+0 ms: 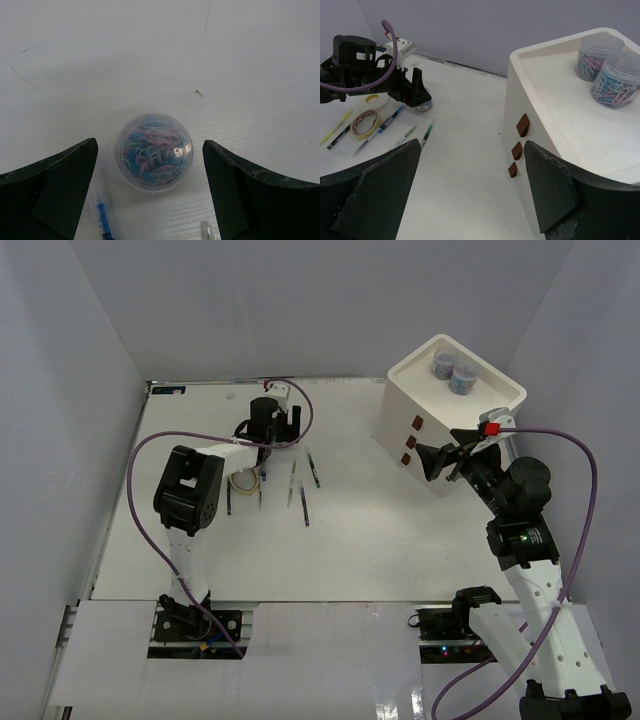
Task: Sort the stationery into containers
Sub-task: Pick up the stationery from the center of the board.
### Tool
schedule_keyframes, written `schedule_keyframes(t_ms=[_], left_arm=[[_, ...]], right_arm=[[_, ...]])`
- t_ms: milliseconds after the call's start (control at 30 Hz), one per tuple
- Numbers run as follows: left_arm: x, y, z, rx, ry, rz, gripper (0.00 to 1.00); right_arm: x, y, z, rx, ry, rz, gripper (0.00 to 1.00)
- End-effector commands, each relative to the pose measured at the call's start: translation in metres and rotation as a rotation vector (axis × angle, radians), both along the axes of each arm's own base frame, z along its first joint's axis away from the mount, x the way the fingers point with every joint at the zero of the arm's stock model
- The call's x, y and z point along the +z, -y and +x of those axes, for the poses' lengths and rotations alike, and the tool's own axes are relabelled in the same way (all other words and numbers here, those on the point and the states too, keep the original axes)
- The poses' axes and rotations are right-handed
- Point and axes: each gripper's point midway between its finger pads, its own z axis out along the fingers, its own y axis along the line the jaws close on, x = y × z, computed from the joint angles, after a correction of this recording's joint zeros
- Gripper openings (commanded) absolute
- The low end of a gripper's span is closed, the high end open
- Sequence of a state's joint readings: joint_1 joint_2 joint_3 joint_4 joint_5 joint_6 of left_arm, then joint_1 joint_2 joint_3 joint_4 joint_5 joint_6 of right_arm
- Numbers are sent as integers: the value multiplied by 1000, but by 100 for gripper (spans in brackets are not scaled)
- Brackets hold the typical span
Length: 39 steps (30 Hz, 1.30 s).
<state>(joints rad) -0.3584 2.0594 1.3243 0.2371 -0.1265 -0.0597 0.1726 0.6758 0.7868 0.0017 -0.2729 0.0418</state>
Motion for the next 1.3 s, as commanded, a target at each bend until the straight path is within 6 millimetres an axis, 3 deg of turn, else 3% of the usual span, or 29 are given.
schedule_keyframes(t_ms=[0,400,600,767,900,933,1000,1033,1067,1133,1167,1200,1267], left_arm=[[18,-1,8,5,48,-2,96],[2,6,6,-27,-1,-8,89],[5,7,9,-29,4,-5,77],[15,9,6,-53,21,-11,56],[50,13,-5,-111,71,-20,49],[73,15,-10,-130,97,-34,48],[93,30,-26,-259,117,-50,48],[97,34,-36,-298,99,-51,48],[122,42,-50,-373,130,-69,48],[134,50,-72,-451,109,-69,48],[156,56,-86,-508,138,-76,48],[153,59,-103,-549,84,-72,48],[180,69,-129,-646,104,-80,48]], right_arm=[[8,-4,-1,23,47,-5,90],[6,-5,-1,24,49,-15,90],[5,-6,-1,29,47,-20,90],[1,-10,-3,49,41,-29,90],[-4,-22,-7,111,46,-65,90],[-5,-25,-7,126,48,-77,90],[-9,-39,-12,193,32,-92,90],[-12,-44,-13,218,25,-103,90],[-16,-49,-16,243,10,-126,90],[-27,-67,-22,318,-10,-167,90],[-33,-77,-29,358,-23,-181,90],[-38,-83,-29,377,-36,-191,90],[-45,-97,-36,426,-35,-211,90]])
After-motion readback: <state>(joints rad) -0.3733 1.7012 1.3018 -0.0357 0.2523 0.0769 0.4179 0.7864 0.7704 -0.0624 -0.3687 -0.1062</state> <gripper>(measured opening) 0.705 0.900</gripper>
